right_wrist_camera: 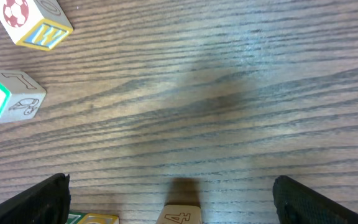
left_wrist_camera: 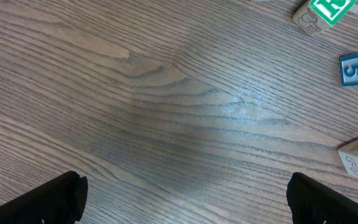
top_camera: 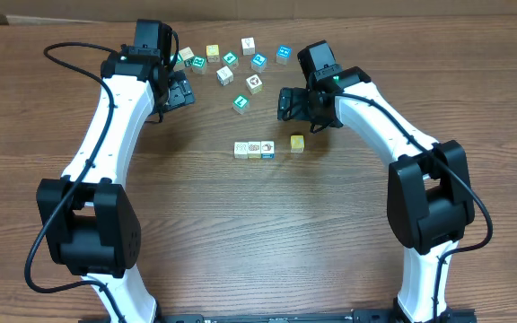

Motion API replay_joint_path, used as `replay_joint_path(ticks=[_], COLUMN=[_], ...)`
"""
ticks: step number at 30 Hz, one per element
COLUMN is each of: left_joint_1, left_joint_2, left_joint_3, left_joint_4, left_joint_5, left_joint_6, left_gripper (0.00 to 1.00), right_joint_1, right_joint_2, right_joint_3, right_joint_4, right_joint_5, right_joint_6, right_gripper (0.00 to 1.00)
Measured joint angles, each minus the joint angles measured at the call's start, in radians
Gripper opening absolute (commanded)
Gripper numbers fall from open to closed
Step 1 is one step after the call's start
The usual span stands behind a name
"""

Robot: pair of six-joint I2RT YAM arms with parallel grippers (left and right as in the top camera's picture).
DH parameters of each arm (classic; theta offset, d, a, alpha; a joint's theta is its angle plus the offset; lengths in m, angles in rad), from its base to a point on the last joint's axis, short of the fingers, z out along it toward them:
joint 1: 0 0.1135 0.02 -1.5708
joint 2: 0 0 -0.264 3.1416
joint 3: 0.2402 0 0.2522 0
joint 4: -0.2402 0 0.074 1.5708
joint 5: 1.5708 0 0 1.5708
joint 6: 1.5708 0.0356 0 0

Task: Form a horizontal line
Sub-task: 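Open the right gripper and raise it off the K block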

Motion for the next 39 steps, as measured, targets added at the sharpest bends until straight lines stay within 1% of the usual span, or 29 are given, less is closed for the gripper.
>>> replay_joint_path(ticks=[11,22,23,25,27,33,34,36,39], left_joint_1=[0.0,0.0,0.0,0.0,0.0,0.0,0.0,0.0,0.0], left_joint_2=[0.0,0.0,0.0,0.0,0.0,0.0,0.0,0.0,0.0], left_joint_3=[0.0,0.0,0.0,0.0,0.0,0.0,0.0,0.0,0.0], left_joint_4=[0.0,0.0,0.0,0.0,0.0,0.0,0.0,0.0,0.0], left_joint_5=[0.0,0.0,0.0,0.0,0.0,0.0,0.0,0.0,0.0], left_joint_6=[0.0,0.0,0.0,0.0,0.0,0.0,0.0,0.0,0.0], left_gripper=[1.0,1.0,1.0,1.0,1.0,1.0,1.0,1.0,1.0], right_joint_1=[-0.012,-0.013,-0.014,-0.013,-0.014,-0.014,-0.014,-0.014,-0.009], right_joint_2=[0.0,0.0,0.0,0.0,0.0,0.0,0.0,0.0,0.0], right_joint_3=[0.0,0.0,0.0,0.0,0.0,0.001,0.001,0.001,-0.012], right_joint_4=[0.002,-0.034,-0.039,-0.045,-0.052,-0.057,-0.059,-0.057,-0.055], right_joint_5=[0.0,0.0,0.0,0.0,0.0,0.0,0.0,0.0,0.0], right_joint_6=[0.0,0.0,0.0,-0.005,-0.003,-0.004,-0.004,0.002,0.013], right_gripper=[1.0,1.0,0.98,0.85,0.8,0.42,0.38,0.37,0.39])
